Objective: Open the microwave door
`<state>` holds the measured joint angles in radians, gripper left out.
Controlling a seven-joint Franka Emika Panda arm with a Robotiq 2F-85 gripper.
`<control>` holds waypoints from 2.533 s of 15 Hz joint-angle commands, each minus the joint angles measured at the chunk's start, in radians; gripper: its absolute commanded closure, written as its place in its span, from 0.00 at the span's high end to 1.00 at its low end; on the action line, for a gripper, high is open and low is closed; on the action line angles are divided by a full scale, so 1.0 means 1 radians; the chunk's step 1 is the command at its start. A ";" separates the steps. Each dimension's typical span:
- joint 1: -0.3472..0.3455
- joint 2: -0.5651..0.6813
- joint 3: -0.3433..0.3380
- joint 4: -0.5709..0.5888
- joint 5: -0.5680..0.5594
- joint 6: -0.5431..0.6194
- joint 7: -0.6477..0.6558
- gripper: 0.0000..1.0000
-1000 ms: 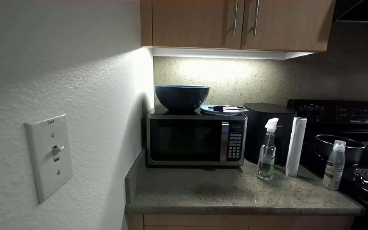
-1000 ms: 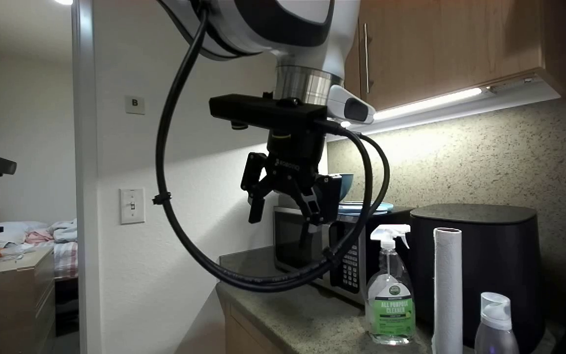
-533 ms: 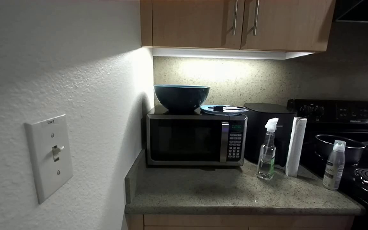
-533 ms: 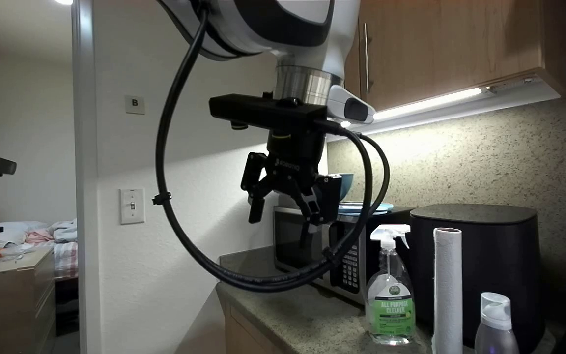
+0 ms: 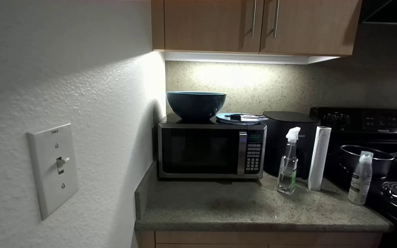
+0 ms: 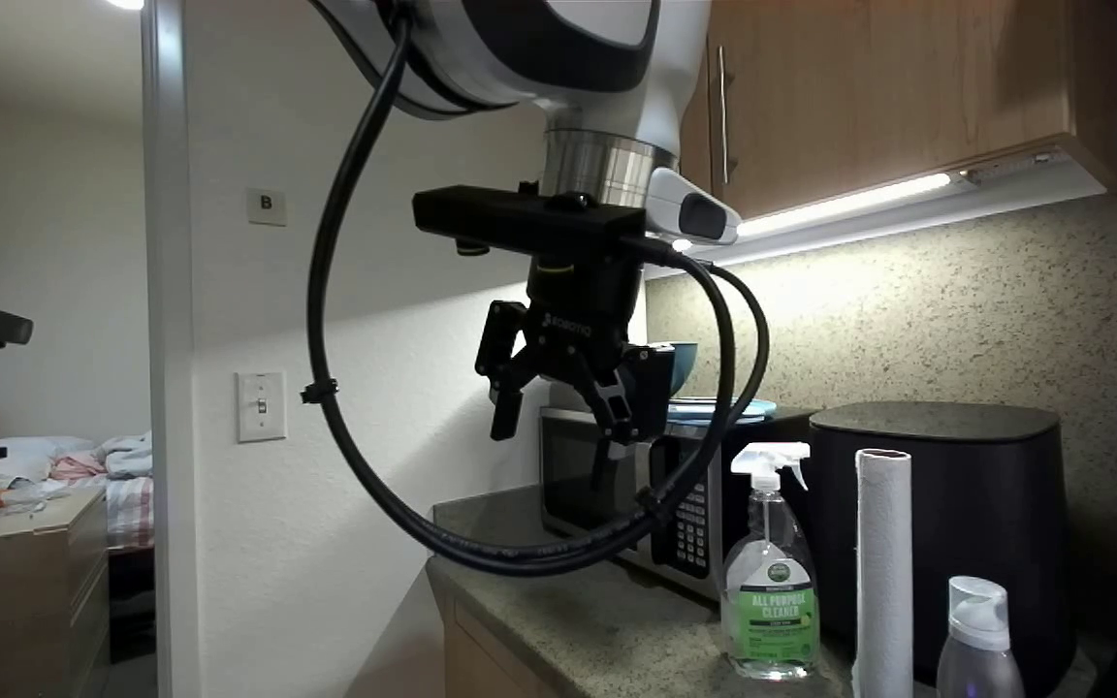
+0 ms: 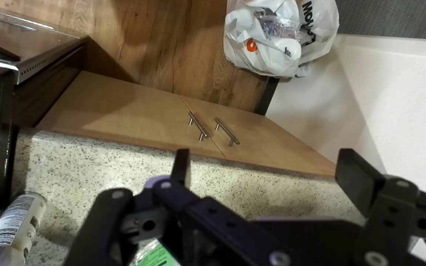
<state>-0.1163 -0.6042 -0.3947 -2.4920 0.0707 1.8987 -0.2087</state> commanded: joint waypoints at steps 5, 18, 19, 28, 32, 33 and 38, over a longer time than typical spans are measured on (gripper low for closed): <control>-0.003 0.056 0.091 0.031 -0.024 -0.097 -0.039 1.00; 0.130 0.168 0.294 0.039 -0.015 -0.276 -0.023 1.00; 0.129 0.170 0.293 0.042 -0.016 -0.278 -0.024 1.00; 0.158 0.265 0.319 0.040 0.045 0.118 -0.032 1.00; 0.180 0.362 0.331 0.065 0.057 0.289 -0.054 1.00; 0.181 0.374 0.334 0.070 0.050 0.277 -0.056 1.00; 0.172 0.375 0.344 0.071 0.031 0.263 -0.022 1.00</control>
<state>0.0696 -0.2296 -0.0639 -2.4221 0.0980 2.1641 -0.2287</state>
